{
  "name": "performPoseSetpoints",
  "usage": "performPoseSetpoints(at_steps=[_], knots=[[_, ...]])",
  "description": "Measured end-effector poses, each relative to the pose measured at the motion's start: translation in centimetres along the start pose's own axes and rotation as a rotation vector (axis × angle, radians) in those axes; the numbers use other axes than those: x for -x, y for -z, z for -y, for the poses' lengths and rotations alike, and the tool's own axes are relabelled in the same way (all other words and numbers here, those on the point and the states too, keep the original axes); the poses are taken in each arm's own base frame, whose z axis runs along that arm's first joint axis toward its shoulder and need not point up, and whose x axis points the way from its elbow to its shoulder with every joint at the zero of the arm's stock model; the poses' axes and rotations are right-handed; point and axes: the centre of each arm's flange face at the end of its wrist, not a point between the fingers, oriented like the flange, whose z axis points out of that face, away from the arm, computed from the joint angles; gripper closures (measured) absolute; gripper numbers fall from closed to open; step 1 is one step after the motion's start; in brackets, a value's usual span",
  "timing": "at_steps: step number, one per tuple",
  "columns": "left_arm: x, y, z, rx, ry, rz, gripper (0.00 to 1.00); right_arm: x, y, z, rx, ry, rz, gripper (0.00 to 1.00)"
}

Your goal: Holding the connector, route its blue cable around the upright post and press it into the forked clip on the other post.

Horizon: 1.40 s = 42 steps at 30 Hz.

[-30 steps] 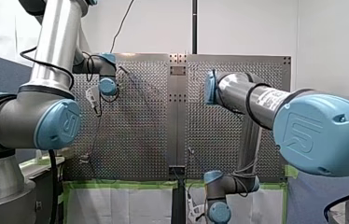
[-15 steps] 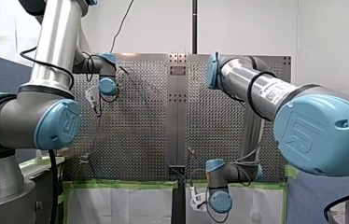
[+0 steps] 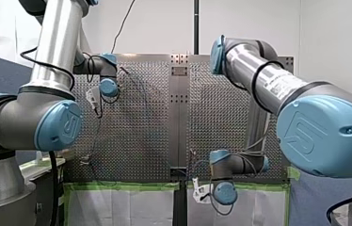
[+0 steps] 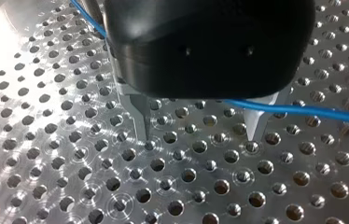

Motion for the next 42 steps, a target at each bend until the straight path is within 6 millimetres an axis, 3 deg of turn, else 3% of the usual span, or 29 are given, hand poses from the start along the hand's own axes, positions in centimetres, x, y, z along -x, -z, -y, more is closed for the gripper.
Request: performPoseSetpoints(at_steps=[6, 15, 22, 28, 42], knots=[[0.0, 0.0, 0.0, 0.004, 0.0, 0.001, 0.0, -1.8, 1.0, -0.3, -0.003, -0.006, -0.033, 1.0], [0.0, 0.0, 0.0, 0.01, -0.001, 0.004, 0.0, -7.2, 0.5, -0.7, -0.014, -0.053, -0.166, 1.0], [0.0, 0.1, -0.1, 0.018, -0.004, 0.006, 0.0, -11.0, -0.1, -2.0, -0.03, -0.09, -0.252, 1.0], [0.0, 0.1, -0.1, 0.02, -0.005, 0.006, 0.0, -12.9, 0.4, -3.4, -0.04, -0.126, -0.307, 1.0], [0.0, 0.1, -0.1, 0.021, -0.007, 0.004, 0.0, -10.7, -0.1, -3.9, -0.038, -0.129, -0.319, 1.0]])
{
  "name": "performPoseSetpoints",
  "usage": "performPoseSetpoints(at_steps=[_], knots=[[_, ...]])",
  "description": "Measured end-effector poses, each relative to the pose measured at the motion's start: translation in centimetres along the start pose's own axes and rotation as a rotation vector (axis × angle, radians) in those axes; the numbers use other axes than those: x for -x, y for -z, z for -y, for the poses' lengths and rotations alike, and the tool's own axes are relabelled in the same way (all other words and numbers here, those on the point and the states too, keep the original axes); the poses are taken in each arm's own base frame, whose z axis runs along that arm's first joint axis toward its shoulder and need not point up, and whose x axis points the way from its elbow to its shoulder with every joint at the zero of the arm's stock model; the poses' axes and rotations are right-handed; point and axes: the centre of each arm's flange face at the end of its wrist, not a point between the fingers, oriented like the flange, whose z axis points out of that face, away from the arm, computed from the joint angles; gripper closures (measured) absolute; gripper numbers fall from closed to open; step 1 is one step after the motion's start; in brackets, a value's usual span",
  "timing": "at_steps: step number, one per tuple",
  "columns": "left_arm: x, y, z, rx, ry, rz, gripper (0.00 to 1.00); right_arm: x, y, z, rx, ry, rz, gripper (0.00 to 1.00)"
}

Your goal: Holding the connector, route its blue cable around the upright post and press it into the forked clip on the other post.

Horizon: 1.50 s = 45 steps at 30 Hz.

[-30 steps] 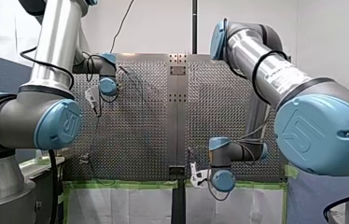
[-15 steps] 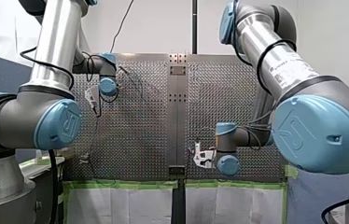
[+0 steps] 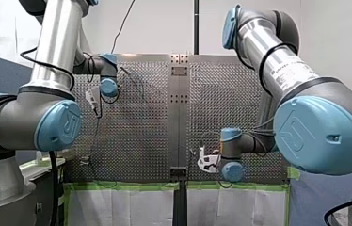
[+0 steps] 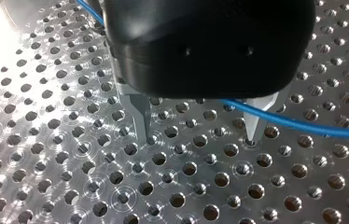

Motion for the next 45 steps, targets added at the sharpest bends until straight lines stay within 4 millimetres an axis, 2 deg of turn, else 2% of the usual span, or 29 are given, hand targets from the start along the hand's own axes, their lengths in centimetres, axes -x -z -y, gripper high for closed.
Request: performPoseSetpoints(at_steps=[11, 19, 22, 31, 45], knots=[[0.0, 0.0, -0.1, 0.006, -0.001, 0.001, 0.0, 1.5, 0.3, -0.2, -0.007, 0.008, 0.017, 1.0], [0.0, 0.1, -0.1, 0.009, -0.002, -0.001, 0.0, 4.0, 0.8, -0.7, -0.001, 0.01, 0.027, 1.0], [0.0, 0.1, 0.0, 0.007, -0.003, -0.002, 0.0, 4.4, 0.8, -0.8, 0.001, 0.009, 0.028, 1.0], [-0.1, 0.1, 0.0, -0.004, 0.025, -0.009, 0.0, 4.6, 0.8, -0.9, -0.001, 0.01, 0.03, 1.0], [-0.2, 0.6, -1.8, 0.11, 0.113, -0.018, 0.0, 4.6, 0.8, -0.9, -0.007, 0.009, 0.03, 1.0]])
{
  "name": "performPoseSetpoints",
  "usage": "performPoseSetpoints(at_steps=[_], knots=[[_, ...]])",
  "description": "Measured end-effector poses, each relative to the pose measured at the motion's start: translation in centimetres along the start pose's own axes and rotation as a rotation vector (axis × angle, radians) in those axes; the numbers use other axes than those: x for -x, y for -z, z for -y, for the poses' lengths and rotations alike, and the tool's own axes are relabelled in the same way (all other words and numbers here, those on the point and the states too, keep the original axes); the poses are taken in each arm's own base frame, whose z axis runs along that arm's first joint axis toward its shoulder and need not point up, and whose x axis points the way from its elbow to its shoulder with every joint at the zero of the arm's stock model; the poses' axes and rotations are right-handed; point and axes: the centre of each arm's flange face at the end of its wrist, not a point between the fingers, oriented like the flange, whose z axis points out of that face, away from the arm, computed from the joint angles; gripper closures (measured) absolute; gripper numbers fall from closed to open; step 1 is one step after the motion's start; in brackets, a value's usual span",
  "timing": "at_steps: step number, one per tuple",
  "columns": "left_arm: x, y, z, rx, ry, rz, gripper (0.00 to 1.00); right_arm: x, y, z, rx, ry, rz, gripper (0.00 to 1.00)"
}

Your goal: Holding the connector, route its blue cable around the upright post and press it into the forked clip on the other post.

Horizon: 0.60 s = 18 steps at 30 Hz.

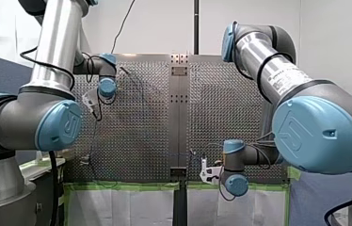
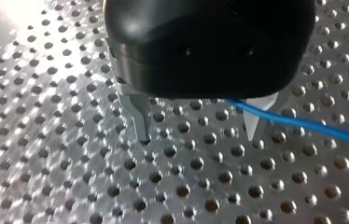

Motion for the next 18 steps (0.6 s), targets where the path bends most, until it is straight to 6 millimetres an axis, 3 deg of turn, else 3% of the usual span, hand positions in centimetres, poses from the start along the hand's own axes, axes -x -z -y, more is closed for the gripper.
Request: performPoseSetpoints(at_steps=[18], knots=[[-1.1, 0.4, -2.1, 0.029, 0.043, 0.027, 0.0, 0.0, 0.0, 0.1, -0.011, 0.0, -0.002, 1.0]])
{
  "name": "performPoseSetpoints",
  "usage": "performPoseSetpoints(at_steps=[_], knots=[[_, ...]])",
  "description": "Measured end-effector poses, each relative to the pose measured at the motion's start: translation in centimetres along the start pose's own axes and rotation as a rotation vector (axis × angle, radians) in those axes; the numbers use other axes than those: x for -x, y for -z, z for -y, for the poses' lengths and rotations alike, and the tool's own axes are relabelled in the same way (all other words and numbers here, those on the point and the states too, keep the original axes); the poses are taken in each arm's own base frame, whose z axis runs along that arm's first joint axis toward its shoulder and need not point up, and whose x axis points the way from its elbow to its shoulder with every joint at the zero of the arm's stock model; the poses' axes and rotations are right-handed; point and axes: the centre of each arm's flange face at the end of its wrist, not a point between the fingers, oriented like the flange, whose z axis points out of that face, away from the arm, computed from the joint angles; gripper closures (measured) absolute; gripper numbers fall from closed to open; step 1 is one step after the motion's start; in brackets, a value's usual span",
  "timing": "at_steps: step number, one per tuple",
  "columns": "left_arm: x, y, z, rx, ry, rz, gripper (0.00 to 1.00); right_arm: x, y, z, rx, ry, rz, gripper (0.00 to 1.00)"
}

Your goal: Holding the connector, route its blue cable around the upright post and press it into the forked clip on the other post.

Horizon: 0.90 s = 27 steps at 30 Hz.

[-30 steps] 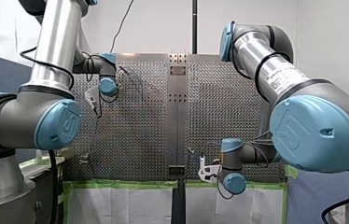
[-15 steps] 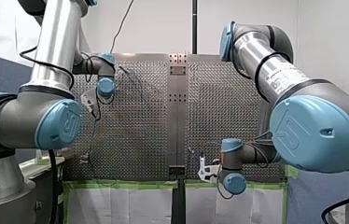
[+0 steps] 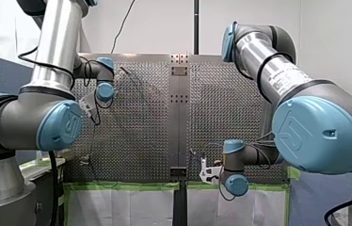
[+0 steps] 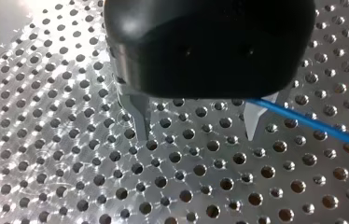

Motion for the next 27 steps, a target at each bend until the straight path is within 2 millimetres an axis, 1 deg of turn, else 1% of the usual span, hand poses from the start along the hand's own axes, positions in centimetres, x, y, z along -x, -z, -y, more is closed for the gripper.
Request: performPoseSetpoints(at_steps=[10, 15, 22, 27], knots=[[-0.1, 0.5, -0.7, 0.028, 0.006, 0.027, 0.0, 0.0, 0.0, 0.0, -0.004, -0.002, -0.002, 1.0], [0.1, 0.7, -0.2, 0.007, 0.013, 0.034, 0.0, 0.0, 0.0, 0.1, -0.006, -0.002, -0.003, 1.0], [-0.2, 1.2, 0.5, -0.032, 0.013, 0.004, 0.0, 0.0, 0.0, 0.1, -0.007, -0.002, -0.003, 1.0], [0.5, 1.7, 1.0, -0.039, 0.014, 0.003, 0.0, 0.0, 0.0, 0.1, -0.007, -0.002, -0.003, 1.0]])
